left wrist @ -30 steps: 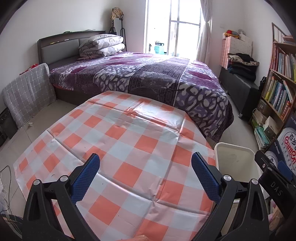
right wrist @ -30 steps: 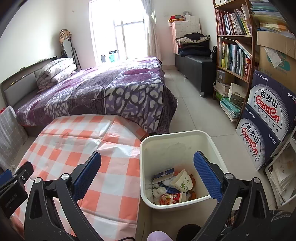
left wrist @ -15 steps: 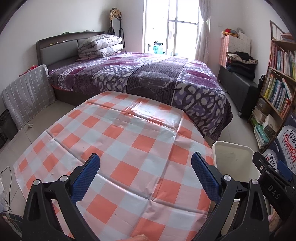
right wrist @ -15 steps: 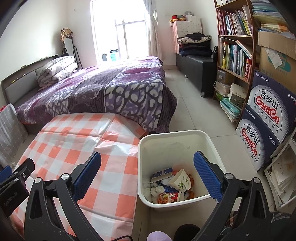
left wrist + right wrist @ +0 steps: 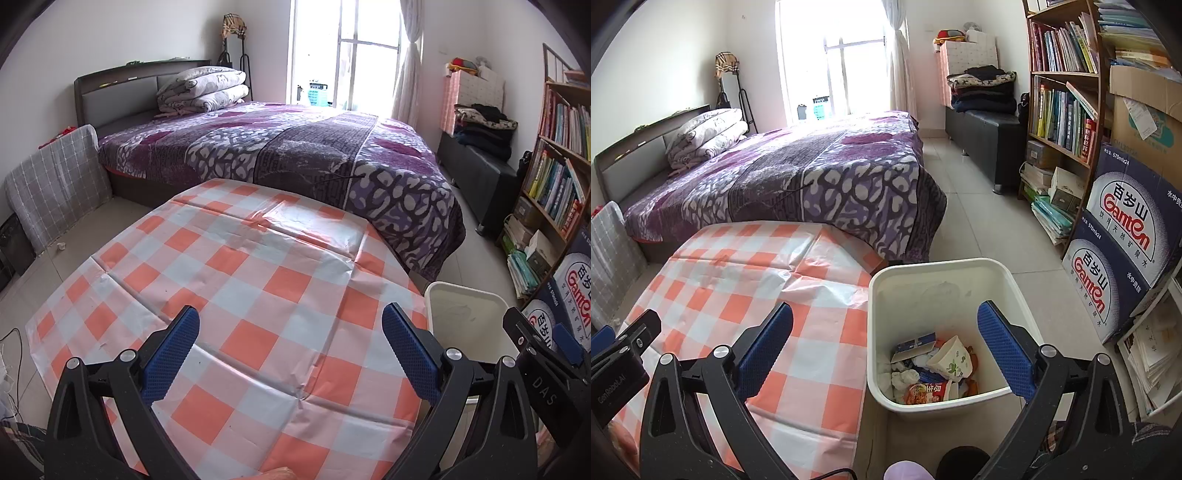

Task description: Collect trash

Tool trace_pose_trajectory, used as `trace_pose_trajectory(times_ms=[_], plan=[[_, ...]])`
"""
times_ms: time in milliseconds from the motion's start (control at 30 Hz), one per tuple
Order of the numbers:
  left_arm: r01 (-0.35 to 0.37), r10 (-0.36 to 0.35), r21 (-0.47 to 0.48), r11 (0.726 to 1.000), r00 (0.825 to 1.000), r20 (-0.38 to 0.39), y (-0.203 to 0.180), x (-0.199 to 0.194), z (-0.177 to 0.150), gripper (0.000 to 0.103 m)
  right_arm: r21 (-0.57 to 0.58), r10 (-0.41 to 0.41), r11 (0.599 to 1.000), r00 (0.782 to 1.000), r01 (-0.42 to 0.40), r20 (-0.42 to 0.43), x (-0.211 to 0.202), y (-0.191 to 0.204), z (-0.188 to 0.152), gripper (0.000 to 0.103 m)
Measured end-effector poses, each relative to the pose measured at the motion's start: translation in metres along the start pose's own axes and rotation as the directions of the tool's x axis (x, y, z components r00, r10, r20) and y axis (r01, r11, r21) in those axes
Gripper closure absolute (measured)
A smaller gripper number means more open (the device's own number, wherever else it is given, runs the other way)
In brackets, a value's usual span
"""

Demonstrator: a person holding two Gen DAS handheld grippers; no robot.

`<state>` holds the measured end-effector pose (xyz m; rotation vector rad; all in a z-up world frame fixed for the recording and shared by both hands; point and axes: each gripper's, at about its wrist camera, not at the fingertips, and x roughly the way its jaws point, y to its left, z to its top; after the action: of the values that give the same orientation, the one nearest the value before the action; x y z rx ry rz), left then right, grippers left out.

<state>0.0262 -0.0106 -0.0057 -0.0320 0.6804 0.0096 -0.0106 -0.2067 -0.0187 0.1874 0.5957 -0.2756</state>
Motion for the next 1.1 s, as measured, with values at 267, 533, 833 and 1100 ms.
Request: trace_pose_trajectory(times_ms=[267, 533, 833, 1100], plan=[[0.000, 0.000, 0.001, 1.000, 1.000, 0.000, 0.000, 0.000, 0.000, 0.007, 0.000, 0.002, 1.000, 1.000, -0.002, -0.004, 0.001, 0.000, 0.000, 0.007], [0.000, 0.000, 0.000, 1.000, 1.000, 0.001, 0.000, 0.000, 0.000, 0.007, 0.001, 0.001, 1.000, 1.000, -0.001, -0.005, 0.001, 0.000, 0.000, 0.007], [-0.001, 0.001, 0.002, 1.000, 1.000, 0.000, 0.000, 0.000, 0.000, 0.007, 0.002, 0.001, 1.000, 1.000, -0.001, -0.014, 0.002, 0.002, -0.005, 0.007], [-0.002, 0.002, 0.002, 1.000, 1.000, -0.001, 0.001, 0.001, 0.000, 0.007, 0.001, 0.001, 1.000, 1.000, -0.001, -0.020, 0.002, 0.004, -0.010, 0.007]])
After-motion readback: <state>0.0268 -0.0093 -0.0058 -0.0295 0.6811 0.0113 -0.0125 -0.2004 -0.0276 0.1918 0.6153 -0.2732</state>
